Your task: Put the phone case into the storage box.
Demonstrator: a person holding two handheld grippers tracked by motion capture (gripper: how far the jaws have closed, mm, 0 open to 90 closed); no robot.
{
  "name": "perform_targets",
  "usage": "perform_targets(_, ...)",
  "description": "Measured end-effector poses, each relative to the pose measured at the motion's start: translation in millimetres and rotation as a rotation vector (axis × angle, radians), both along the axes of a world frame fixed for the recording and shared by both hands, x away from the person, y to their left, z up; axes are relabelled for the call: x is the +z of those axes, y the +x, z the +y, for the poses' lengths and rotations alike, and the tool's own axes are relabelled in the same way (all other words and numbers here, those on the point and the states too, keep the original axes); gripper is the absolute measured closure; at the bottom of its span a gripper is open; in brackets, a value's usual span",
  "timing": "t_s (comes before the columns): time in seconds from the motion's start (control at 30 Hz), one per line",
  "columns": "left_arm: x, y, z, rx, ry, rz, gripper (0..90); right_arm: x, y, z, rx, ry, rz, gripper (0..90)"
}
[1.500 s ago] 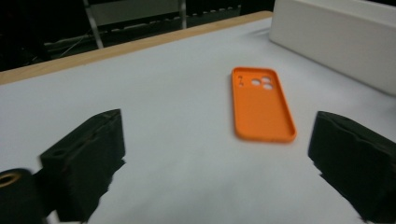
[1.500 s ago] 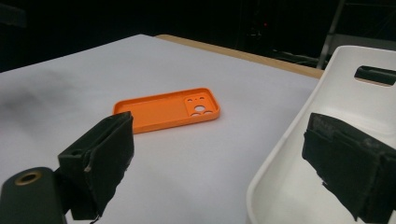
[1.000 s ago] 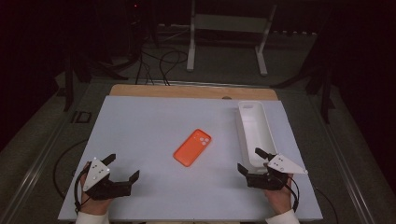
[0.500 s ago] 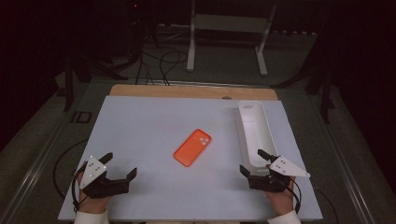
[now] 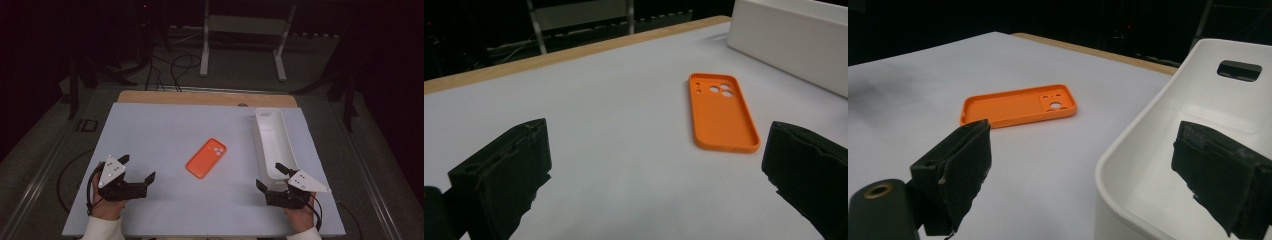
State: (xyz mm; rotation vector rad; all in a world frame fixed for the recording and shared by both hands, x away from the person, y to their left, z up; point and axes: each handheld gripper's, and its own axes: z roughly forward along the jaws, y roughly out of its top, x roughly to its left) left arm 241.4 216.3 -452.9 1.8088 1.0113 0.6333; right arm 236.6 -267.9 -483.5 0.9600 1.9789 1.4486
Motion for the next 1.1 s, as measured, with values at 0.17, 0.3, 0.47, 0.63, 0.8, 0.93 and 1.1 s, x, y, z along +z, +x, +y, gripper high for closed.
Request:
perform_targets(0.17, 3.5, 13.2, -12.9, -0.011, 0.014, 0.026, 0.1, -0.1, -0.5, 1.0, -0.001, 0.005, 0.003, 8.9)
perform_targets(0.3, 3.1, 23.2, -23.8, -0.025, 0.029, 0.064, 0.1, 0.5, -0.8, 0.6, -0.011, 0.009, 0.004, 8.9)
perform_targets(0.47, -0.3, 34.6, -37.5, -0.048, 0.048, 0.096, 0.1, 0.0, -0.2, -0.2, -0.016, 0.000, 0.001, 8.9)
perform_targets(0.63, -2.1, 42.2, -49.1, -0.051, 0.054, 0.103, 0.1, -0.2, -0.3, -0.2, -0.018, -0.001, 0.002, 8.9)
perform_targets(0.8, -3.0, 49.1, -59.6, -0.057, 0.066, 0.117, 0.1, -0.4, -0.1, 0.0, -0.020, 0.000, 0.004, 8.9)
perform_targets(0.93, -5.4, 54.2, -68.3, -0.063, 0.077, 0.127, 0.1, -0.7, -0.2, 0.5, -0.018, 0.001, 0.008, 8.9)
perform_targets(1.1, -10.1, 60.7, -76.5, -0.068, 0.086, 0.152, 0.1, -0.7, 0.0, 0.0, -0.024, -0.001, 0.011, 8.9)
